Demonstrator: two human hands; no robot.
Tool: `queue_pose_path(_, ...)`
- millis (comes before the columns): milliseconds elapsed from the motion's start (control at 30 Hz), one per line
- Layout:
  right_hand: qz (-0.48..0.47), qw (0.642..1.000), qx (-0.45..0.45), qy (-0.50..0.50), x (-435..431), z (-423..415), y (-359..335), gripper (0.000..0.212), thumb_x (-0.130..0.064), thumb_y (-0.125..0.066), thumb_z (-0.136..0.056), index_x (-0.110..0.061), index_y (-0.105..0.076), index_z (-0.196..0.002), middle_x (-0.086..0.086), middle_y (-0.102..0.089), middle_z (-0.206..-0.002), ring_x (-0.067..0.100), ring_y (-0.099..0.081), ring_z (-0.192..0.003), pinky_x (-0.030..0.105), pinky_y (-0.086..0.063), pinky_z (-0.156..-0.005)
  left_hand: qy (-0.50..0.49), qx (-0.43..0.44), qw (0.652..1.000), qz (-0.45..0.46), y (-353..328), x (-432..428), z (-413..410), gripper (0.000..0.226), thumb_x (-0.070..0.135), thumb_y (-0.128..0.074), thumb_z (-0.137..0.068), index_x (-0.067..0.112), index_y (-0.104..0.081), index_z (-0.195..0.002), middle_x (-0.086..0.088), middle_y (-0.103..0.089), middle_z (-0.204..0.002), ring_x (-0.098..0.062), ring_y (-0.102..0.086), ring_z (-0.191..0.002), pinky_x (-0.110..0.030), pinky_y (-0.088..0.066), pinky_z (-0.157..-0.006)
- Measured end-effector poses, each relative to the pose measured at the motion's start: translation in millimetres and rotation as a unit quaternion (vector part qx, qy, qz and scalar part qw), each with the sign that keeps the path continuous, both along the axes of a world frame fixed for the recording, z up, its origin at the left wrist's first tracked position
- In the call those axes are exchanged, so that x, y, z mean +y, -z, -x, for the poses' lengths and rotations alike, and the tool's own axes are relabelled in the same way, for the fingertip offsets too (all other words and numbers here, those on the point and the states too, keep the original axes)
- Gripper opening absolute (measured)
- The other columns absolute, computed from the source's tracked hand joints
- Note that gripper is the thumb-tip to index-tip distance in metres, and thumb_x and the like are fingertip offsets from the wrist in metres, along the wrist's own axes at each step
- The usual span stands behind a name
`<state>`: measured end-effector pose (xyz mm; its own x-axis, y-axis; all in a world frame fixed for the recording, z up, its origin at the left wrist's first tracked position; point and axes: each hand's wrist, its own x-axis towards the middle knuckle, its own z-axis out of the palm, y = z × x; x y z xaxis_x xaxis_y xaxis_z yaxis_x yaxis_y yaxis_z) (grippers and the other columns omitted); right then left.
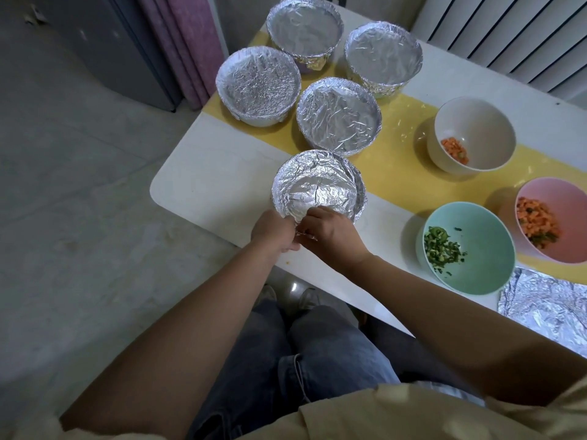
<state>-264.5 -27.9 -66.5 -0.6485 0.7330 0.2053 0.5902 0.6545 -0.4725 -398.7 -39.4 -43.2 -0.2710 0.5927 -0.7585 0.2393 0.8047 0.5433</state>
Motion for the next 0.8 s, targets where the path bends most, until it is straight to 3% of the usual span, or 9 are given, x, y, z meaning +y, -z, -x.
queue_pose_path(100, 0.043, 0.999, -0.002, -0.027, 1, -5, 0, 0.013, -0.018, -0.074, -0.076, -0.007, -0.069, -0.076, 0.006, -0.060, -0.071, 0.026, -0.057, -0.064, 0.030, -0.046, -0.053, 0.015, 0.017, 1.000, 0.000, -3, 2, 0, 0.021, 0.011, -0.040, -0.095, -0.002, -0.054, -0.086, -0.024, -0.070, -0.070, -0.031, -0.069, -0.059, -0.037, -0.050, -0.065)
queue_pose_path(267, 0.053, 0.998, 0.011, -0.032, 1, -7, -3, 0.012, 0.003, -0.072, -0.068, -0.005, -0.071, -0.078, 0.007, -0.060, -0.070, 0.027, -0.058, -0.064, 0.032, -0.049, -0.054, -0.016, -0.033, 0.999, 0.013, -6, 0, -2, 0.024, 0.012, -0.038, -0.096, 0.004, -0.057, -0.108, -0.011, -0.066, -0.080, -0.021, -0.065, -0.054, -0.026, -0.046, -0.057)
queue_pose_path(400, 0.036, 0.999, 0.015, -0.030, 0, -4, -4, 0.011, 0.003, -0.073, -0.069, -0.004, -0.071, -0.077, 0.008, -0.062, -0.069, 0.028, -0.059, -0.062, 0.029, -0.047, -0.054, -0.001, -0.025, 1.000, 0.007, -6, 1, -3, 0.027, 0.010, -0.043, -0.094, 0.000, -0.062, -0.110, -0.014, -0.071, -0.083, -0.026, -0.071, -0.063, -0.035, -0.056, -0.072)
queue_pose_path(500, 0.035, 0.999, 0.018, -0.014, -3, -1, -4, 0.008, 0.001, -0.071, -0.071, -0.004, -0.071, -0.076, 0.009, -0.062, -0.070, 0.029, -0.059, -0.061, 0.031, -0.049, -0.053, 0.008, -0.006, 1.000, 0.004, -7, 2, -2, 0.025, 0.009, -0.044, -0.092, 0.000, -0.063, -0.105, -0.016, -0.073, -0.084, -0.031, -0.074, -0.072, -0.044, -0.057, -0.083)
queue_pose_path(567, 0.041, 0.999, 0.018, -0.015, -4, -1, -3, 0.004, -0.005, -0.070, -0.077, -0.004, -0.072, -0.080, 0.009, -0.062, -0.072, 0.028, -0.058, -0.063, 0.034, -0.050, -0.054, 0.022, 0.003, 1.000, 0.008, -9, 3, -1, 0.019, 0.008, -0.045, -0.093, 0.000, -0.061, -0.091, -0.014, -0.070, -0.078, -0.032, -0.073, -0.075, -0.044, -0.057, -0.085)
queue_pose_path(700, 0.066, 0.997, 0.011, -0.034, -1, -17, -6, 0.024, -0.020, -0.078, -0.079, -0.003, -0.069, -0.094, 0.009, -0.061, -0.083, 0.028, -0.058, -0.075, 0.034, -0.049, -0.065, 0.042, 0.009, 0.999, 0.014, -9, 5, 7, 0.026, 0.012, -0.039, -0.098, 0.011, -0.053, -0.076, -0.010, -0.067, -0.071, -0.029, -0.069, -0.068, -0.035, -0.056, -0.074)
queue_pose_path(800, 0.060, 0.997, -0.001, -0.057, 0, -27, -6, 0.016, -0.013, -0.079, -0.078, -0.005, -0.070, -0.088, 0.009, -0.060, -0.081, 0.028, -0.059, -0.074, 0.037, -0.051, -0.063, 0.058, 0.015, 0.998, 0.017, -7, 6, 16, 0.030, 0.016, -0.039, -0.100, 0.011, -0.056, -0.076, -0.009, -0.067, -0.073, -0.028, -0.069, -0.068, -0.030, -0.053, -0.068)
